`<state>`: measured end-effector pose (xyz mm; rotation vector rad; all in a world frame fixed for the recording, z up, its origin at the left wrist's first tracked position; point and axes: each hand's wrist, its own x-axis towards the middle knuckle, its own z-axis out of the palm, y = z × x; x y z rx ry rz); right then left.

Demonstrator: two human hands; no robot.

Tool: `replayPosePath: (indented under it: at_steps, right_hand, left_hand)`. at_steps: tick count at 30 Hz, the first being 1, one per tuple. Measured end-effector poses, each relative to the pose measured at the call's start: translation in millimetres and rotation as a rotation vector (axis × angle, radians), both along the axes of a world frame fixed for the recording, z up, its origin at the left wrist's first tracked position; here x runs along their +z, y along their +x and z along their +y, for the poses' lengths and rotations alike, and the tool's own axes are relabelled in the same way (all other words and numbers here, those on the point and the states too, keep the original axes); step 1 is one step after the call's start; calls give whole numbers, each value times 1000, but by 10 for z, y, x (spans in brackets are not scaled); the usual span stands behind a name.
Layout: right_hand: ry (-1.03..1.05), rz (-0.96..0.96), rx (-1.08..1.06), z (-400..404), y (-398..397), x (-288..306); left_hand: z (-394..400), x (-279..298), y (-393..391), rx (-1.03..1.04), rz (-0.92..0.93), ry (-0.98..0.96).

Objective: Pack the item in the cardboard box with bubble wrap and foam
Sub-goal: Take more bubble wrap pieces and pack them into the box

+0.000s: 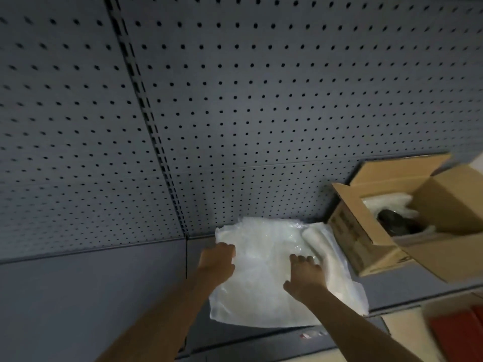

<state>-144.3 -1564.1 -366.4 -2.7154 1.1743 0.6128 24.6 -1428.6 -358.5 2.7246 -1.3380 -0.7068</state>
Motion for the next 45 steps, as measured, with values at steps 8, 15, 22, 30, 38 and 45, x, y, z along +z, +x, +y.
replayPosePath:
  at_steps: [8,15,22,30,38,45]
  right_hand:
    - [-108,106,118,69,24,-253]
    - [-154,-2,204,-54,-65,-221]
    - [20,-240,14,-149,-50,81]
    - [315,-534,-111,-321,144,857]
    - [577,-682,-166,-429,168,1408]
    - [537,-702,-115,-478,12,1593]
  left_hand:
    - [2,-129,-85,11,37,47]
    - [6,-115,-93,44,37,32]
    - [-43,136,76,75,73,-3]
    - [-243,743,157,-47,89,-74]
    - [-473,1324,31,-199,178,-330]
    - [-728,1491,-134,-238,227,-412]
